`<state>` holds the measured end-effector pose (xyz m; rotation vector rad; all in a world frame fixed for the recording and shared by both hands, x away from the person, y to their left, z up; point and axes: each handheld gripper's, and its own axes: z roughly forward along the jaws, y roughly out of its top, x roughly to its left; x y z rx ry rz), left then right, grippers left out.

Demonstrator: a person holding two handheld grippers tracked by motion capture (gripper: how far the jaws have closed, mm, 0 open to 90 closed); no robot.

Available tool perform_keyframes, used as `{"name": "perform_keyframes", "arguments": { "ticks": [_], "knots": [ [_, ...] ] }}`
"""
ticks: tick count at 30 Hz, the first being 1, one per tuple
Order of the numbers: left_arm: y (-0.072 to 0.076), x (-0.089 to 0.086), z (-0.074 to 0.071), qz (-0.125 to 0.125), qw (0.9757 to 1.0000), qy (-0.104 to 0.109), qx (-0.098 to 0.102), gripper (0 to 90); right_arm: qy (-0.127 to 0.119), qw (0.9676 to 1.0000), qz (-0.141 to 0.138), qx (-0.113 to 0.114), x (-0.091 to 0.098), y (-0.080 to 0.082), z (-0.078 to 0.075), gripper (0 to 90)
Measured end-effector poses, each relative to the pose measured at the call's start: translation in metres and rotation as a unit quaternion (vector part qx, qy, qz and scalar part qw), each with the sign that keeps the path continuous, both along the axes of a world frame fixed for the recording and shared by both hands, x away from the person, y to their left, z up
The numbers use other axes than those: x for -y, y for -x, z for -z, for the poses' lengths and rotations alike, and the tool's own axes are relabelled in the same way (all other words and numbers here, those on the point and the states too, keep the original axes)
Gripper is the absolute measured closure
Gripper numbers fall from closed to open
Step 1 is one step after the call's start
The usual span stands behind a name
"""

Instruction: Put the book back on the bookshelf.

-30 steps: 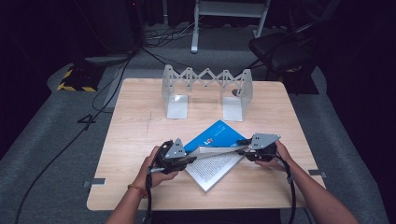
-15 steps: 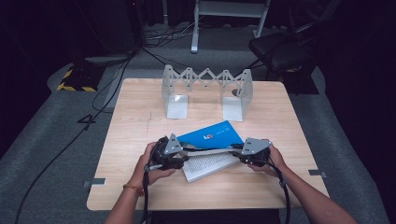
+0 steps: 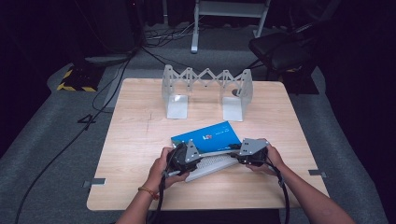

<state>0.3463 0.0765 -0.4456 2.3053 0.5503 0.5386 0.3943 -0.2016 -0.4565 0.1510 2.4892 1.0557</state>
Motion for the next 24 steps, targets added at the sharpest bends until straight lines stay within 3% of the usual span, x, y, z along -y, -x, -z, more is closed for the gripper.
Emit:
{"name": "perform_keyframes", "arguments": {
  "ticks": [5,6,8,9,10,12,14,17,20,24],
  "knots": [
    [-0.001,-0.005,0.003,0.010,0.9999,0.002,-0.006,71.8,-0.016,0.9998,0.012,0.008,0.011,-0.009,0.004,56.0],
    [-0.001,-0.006,0.003,0.012,0.9999,0.002,-0.005,72.9,-0.032,0.9991,0.025,-0.009,0.025,-0.020,0.008,52.9],
    [-0.001,-0.007,0.003,0.014,0.9999,0.005,-0.005,73.2,-0.045,0.9986,0.025,-0.016,0.030,-0.023,0.009,53.0],
    [-0.001,-0.008,0.003,0.017,0.9998,0.005,-0.005,73.5,-0.065,0.9973,0.018,-0.031,0.037,-0.027,0.009,53.8],
    [-0.002,-0.010,0.003,0.020,0.9998,0.007,-0.006,73.9,-0.069,0.9971,0.010,-0.030,0.039,-0.029,0.009,55.4],
    [-0.006,-0.015,0.002,0.024,0.9994,0.021,-0.013,74.3,-0.065,0.9977,-0.006,-0.017,0.041,-0.030,0.005,57.8],
    [-0.008,-0.019,0.000,0.023,0.9993,0.025,-0.016,73.5,-0.071,0.9972,-0.012,-0.020,0.042,-0.030,0.003,60.5],
    [-0.012,-0.031,0.001,0.011,0.9981,0.048,-0.038,68.1,-0.054,0.9979,-0.031,-0.016,0.037,-0.024,0.000,66.3],
    [-0.008,-0.035,-0.001,-0.004,0.9984,0.044,-0.036,59.4,-0.037,0.9984,-0.043,-0.001,0.029,-0.014,-0.004,70.8],
    [0.003,-0.028,-0.011,0.001,0.9990,0.038,-0.025,49.0,-0.029,0.9982,-0.052,0.007,0.024,-0.005,-0.007,73.4]
  ]
}}
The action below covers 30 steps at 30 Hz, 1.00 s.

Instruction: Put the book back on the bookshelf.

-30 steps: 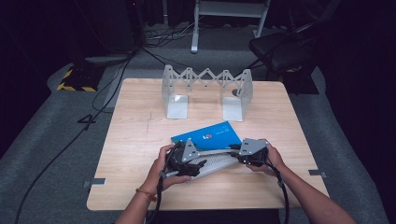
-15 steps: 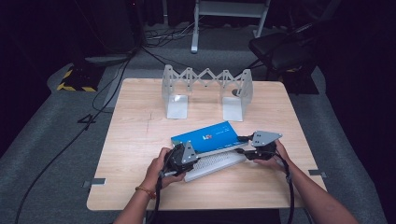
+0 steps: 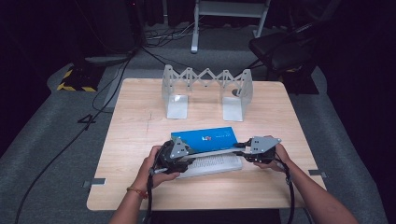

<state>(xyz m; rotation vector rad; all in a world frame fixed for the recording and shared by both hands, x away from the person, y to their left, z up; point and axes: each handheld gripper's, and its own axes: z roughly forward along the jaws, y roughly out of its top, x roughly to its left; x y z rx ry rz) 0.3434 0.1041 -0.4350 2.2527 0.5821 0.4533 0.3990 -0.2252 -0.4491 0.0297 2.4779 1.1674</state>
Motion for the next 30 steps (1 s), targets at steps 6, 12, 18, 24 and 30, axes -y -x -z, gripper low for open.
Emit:
{"name": "perform_keyframes", "arguments": {
  "ticks": [6,12,18,24,30],
  "knots": [
    [0.013,0.021,-0.010,0.010,0.9998,-0.018,0.006,43.6,0.008,0.9997,-0.020,0.013,-0.011,0.019,-0.006,77.1],
    [0.015,0.031,-0.001,-0.033,0.9980,-0.055,0.006,43.7,0.016,0.9995,-0.021,0.019,-0.021,0.030,-0.010,78.0],
    [0.005,0.015,0.010,-0.002,0.9989,-0.046,-0.011,67.6,-0.016,0.9995,-0.025,-0.007,-0.021,0.025,-0.010,68.2],
    [0.002,0.010,0.013,0.015,0.9993,-0.033,-0.012,68.8,-0.056,0.9944,-0.049,-0.074,-0.015,0.000,0.007,68.0],
    [0.001,0.015,0.011,-0.013,0.9990,-0.041,-0.015,54.2,-0.037,0.9971,-0.046,-0.049,-0.019,0.009,0.001,74.4]
  ]
}}
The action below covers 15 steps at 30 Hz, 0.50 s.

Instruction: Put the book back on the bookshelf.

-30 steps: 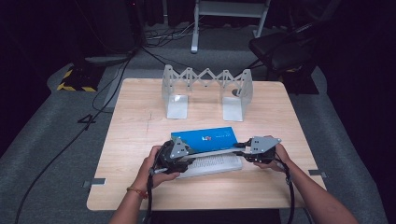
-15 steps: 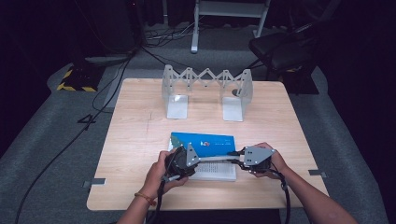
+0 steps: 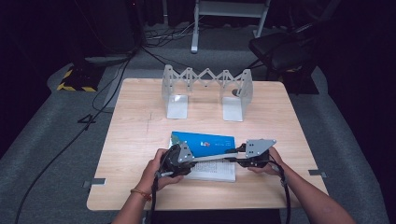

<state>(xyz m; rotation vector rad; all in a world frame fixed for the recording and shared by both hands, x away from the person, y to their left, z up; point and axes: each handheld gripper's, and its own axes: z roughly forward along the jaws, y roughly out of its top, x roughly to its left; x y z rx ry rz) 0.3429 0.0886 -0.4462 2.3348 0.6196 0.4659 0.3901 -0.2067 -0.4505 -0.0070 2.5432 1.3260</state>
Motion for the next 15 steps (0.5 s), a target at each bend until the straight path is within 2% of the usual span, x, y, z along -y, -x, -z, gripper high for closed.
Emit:
{"name": "perform_keyframes", "arguments": {
  "ticks": [1,2,3,4,5,6,8,9,11,12,15],
  "knots": [
    [0.001,0.005,0.000,0.005,1.0000,0.000,0.002,47.4,0.000,1.0000,0.003,0.003,0.000,0.003,-0.002,75.3],
    [0.005,0.016,-0.002,0.001,0.9998,-0.017,0.014,42.9,0.002,0.9999,0.005,0.010,-0.001,0.005,-0.005,76.1],
    [0.005,0.016,-0.002,0.001,0.9998,-0.017,0.014,39.9,0.002,0.9999,0.005,0.010,-0.001,0.005,-0.005,76.1],
    [0.005,0.016,-0.002,0.001,0.9998,-0.017,0.014,39.9,0.006,0.9998,0.005,0.018,-0.001,0.010,-0.009,76.1],
    [0.007,0.027,-0.004,-0.001,0.9998,-0.012,0.017,39.9,0.006,0.9998,0.005,0.018,-0.001,0.010,-0.009,77.0],
    [0.007,0.030,-0.004,-0.004,0.9997,-0.014,0.020,39.3,0.009,0.9997,0.006,0.020,-0.001,0.015,-0.011,77.5],
    [0.007,0.033,-0.004,-0.015,0.9994,-0.016,0.028,40.6,0.012,0.9996,0.008,0.023,0.000,0.017,-0.012,77.8],
    [0.007,0.034,-0.003,-0.019,0.9990,-0.020,0.035,44.9,0.013,0.9996,0.008,0.023,-0.001,0.017,-0.012,77.8],
    [0.007,0.034,-0.001,-0.018,0.9991,-0.016,0.034,48.1,0.014,0.9996,0.012,0.021,-0.001,0.018,-0.012,77.7],
    [0.007,0.034,0.000,-0.021,0.9988,-0.027,0.036,54.0,0.018,0.9995,0.013,0.023,-0.002,0.018,-0.012,77.7],
    [0.009,0.034,0.004,-0.009,0.9987,-0.029,0.041,63.0,0.026,0.9991,0.016,0.030,-0.005,0.021,-0.012,77.5]
  ]
}}
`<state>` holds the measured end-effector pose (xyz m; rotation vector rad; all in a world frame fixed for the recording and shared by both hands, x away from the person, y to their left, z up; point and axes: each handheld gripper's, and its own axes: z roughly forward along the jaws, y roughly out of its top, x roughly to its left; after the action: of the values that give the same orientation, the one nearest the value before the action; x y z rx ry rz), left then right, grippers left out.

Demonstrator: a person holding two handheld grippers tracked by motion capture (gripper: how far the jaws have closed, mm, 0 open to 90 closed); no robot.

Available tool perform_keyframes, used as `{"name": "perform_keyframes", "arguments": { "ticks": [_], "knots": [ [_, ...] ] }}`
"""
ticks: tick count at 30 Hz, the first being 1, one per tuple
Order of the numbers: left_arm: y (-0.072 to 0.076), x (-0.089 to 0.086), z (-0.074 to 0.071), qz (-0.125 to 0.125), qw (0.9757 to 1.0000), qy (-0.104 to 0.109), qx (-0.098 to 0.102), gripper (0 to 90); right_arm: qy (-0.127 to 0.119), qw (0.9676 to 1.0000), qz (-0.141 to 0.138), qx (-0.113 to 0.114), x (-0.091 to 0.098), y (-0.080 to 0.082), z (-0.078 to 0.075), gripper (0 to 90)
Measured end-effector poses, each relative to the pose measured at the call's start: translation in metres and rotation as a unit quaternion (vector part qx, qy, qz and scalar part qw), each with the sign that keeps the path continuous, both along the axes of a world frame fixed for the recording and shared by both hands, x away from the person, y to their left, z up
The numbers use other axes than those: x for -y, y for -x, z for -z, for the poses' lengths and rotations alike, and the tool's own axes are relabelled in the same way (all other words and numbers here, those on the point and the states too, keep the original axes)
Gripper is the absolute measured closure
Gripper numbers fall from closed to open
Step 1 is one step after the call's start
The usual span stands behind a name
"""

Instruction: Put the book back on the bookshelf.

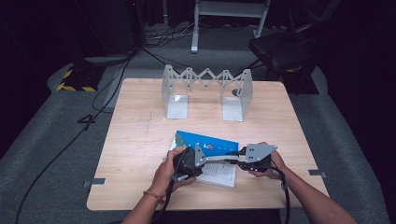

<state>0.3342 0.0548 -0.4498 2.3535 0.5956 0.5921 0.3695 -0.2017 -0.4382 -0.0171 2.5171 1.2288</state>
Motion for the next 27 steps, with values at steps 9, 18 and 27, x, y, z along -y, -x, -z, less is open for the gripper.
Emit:
{"name": "perform_keyframes", "arguments": {
  "ticks": [9,18,27],
  "knots": [
    [0.001,-0.011,0.006,0.012,0.9986,0.046,0.022,72.2,-0.049,0.9976,0.041,-0.024,0.022,-0.012,-0.004,39.7],
    [-0.001,-0.023,0.003,0.014,0.9956,0.091,0.019,73.6,-0.064,0.9817,0.167,-0.065,0.091,-0.050,0.014,32.5],
    [-0.006,-0.038,-0.005,0.017,0.9902,0.138,0.013,74.8,-0.023,0.9760,0.191,-0.102,0.087,-0.065,0.042,32.2]
  ]
}}
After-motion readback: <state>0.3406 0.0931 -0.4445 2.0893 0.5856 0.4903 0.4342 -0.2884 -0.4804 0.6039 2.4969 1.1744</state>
